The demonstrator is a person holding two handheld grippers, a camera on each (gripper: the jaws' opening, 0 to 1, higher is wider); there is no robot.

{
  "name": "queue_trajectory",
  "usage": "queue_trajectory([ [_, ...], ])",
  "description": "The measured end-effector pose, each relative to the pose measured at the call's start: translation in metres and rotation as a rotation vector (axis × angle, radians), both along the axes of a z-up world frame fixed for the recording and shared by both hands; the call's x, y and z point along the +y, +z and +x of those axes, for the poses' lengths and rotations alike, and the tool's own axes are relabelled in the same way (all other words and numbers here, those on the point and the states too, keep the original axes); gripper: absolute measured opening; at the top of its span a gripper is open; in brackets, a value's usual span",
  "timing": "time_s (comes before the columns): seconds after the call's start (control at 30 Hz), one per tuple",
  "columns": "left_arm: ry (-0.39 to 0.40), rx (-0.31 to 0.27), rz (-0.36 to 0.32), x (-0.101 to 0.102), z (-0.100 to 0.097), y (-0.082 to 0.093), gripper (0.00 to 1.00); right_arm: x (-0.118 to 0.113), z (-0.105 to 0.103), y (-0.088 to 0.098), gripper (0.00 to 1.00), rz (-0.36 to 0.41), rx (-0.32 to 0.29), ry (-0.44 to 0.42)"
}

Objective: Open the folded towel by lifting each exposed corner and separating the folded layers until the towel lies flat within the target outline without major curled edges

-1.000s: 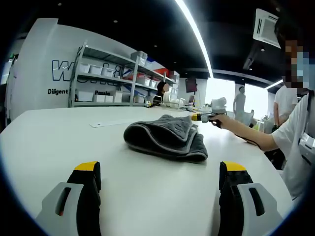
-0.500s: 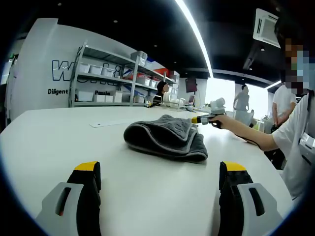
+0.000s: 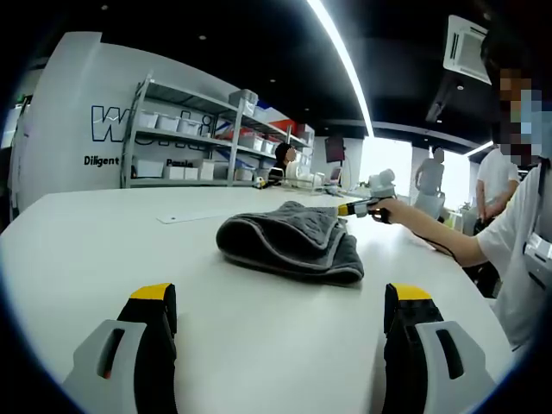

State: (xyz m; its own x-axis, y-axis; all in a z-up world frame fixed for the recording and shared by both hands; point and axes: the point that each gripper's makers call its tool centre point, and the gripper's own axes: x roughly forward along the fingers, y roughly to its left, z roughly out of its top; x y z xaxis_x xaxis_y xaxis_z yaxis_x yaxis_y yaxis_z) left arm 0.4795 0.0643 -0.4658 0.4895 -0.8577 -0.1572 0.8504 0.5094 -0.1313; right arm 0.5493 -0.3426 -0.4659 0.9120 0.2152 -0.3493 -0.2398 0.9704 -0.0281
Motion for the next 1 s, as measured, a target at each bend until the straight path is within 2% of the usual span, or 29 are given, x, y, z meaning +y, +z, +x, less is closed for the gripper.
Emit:
queue_trajectory([
  [0.17,0.0,0.0,0.0,0.0,0.0,0.0,0.99,0.006,-0.005,-0.002,0.23,-0.123,0.019,0.096],
  [0.27,-0.001,0.001,0.0,0.0,0.0,0.0,0.99,0.01,-0.006,-0.003,0.28,-0.094,0.026,0.128],
  [0.37,-0.001,0.0,0.0,0.0,0.0,0.0,0.99,0.017,-0.01,-0.002,0.33,-0.033,0.035,0.181],
  [0.6,-0.002,0.0,0.001,-0.001,-0.001,0.0,0.99,0.021,-0.009,0.003,0.46,0.034,0.018,0.22],
  [0.87,-0.002,0.0,0.001,-0.002,-0.002,-0.001,0.99,0.032,-0.009,0.003,0.67,0.046,0.016,0.251],
  [1.0,-0.002,0.0,0.001,-0.002,-0.002,-0.001,0.99,0.039,-0.01,0.006,0.73,0.057,0.006,0.273],
])
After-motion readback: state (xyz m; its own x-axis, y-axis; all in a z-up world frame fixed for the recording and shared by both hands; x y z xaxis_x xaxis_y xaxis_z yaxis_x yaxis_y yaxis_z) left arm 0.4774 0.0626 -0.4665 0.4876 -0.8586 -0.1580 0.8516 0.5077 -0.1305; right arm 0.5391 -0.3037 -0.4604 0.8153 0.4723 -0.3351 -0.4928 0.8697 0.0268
